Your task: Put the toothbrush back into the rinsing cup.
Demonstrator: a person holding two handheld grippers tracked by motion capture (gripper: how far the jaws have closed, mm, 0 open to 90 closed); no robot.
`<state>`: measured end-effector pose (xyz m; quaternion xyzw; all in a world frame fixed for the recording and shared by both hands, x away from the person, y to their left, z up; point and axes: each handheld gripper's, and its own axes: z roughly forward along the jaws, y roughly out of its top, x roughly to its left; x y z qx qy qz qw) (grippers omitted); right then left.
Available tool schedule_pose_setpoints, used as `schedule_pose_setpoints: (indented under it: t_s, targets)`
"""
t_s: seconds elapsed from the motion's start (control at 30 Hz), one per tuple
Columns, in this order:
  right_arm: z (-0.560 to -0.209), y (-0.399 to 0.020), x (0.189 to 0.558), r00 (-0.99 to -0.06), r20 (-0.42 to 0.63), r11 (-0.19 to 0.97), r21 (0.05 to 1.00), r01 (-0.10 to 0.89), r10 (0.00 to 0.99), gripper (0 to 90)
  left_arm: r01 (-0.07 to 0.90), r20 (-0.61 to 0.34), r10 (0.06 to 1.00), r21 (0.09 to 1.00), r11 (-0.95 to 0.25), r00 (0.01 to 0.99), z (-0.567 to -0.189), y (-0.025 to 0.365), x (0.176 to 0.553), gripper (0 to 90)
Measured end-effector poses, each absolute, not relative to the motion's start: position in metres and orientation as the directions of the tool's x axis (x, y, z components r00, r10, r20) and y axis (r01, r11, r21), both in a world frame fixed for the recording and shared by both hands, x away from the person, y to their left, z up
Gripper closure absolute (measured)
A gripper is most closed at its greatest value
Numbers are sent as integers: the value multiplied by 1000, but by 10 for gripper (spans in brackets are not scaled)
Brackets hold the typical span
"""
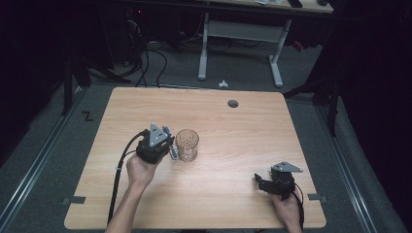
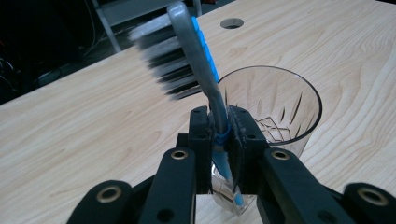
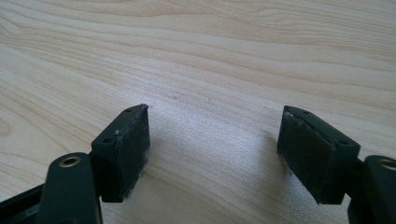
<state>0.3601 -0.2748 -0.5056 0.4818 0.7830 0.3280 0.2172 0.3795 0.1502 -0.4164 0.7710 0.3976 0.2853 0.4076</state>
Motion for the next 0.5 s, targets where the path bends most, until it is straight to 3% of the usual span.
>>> schedule_pose_setpoints:
  t_s: [0.5]
  targets:
    - [-506,-275,360,-441,-24,320,723,612,897,255,420,52,844,850,-318,534,-418,154,382,780]
